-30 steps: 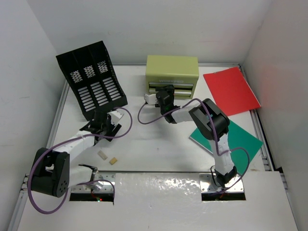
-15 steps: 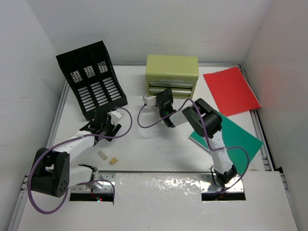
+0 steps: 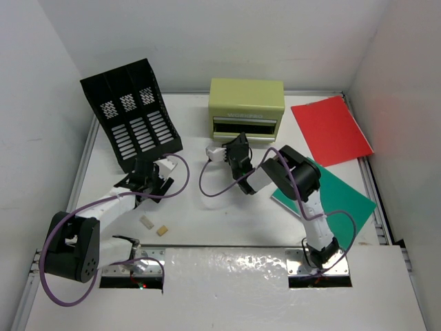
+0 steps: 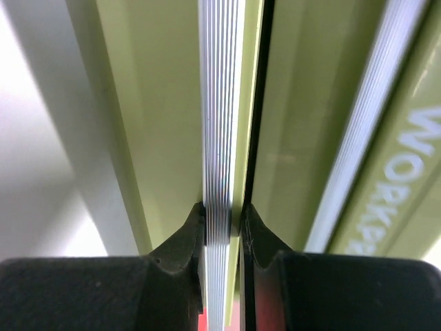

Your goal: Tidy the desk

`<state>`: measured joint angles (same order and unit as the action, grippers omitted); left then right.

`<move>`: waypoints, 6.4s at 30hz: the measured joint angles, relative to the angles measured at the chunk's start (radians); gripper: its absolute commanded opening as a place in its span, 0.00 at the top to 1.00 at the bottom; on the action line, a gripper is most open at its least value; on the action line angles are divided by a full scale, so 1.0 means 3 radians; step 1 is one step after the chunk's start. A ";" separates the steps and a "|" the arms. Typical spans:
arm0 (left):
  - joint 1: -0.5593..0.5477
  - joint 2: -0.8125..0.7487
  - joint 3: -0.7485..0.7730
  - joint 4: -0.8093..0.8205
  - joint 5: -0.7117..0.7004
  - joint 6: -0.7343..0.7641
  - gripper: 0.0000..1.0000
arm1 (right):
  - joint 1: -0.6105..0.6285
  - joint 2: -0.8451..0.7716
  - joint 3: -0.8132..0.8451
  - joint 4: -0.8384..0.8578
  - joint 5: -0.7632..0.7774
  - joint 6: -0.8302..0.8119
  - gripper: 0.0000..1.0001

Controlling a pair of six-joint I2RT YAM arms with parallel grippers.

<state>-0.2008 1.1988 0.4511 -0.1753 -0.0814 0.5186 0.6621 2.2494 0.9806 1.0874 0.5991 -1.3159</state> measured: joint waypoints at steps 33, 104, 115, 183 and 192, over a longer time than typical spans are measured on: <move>0.0000 -0.1148 0.0843 -0.1881 0.0814 0.1264 0.36 | 0.1218 -0.2599 -0.1048 -0.1673 -0.0052 0.1624 0.01; -0.1748 0.2974 0.4098 -0.0514 -0.0041 0.0750 0.00 | -0.0398 -0.4782 -0.1489 -0.4355 -0.0599 0.4671 0.01; -0.1699 0.1433 0.3891 -0.1030 -0.0058 0.0207 0.00 | -0.0383 -0.4697 -0.1269 -0.4336 -0.1860 0.4416 0.13; 0.1793 -0.0586 0.1537 -0.1326 0.1528 -0.0411 0.00 | -0.0411 -0.1411 0.0603 -0.3683 -0.1188 0.4037 1.00; 0.1793 -0.0586 0.1537 -0.1330 0.1563 -0.0387 0.00 | -0.0436 -0.1161 0.0942 -0.4009 -0.1012 0.3827 0.59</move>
<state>0.3370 1.0229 0.9123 -0.5743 0.3874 0.4026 0.5312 1.9011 1.2633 -0.1154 0.2955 -0.1677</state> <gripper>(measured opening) 0.996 0.328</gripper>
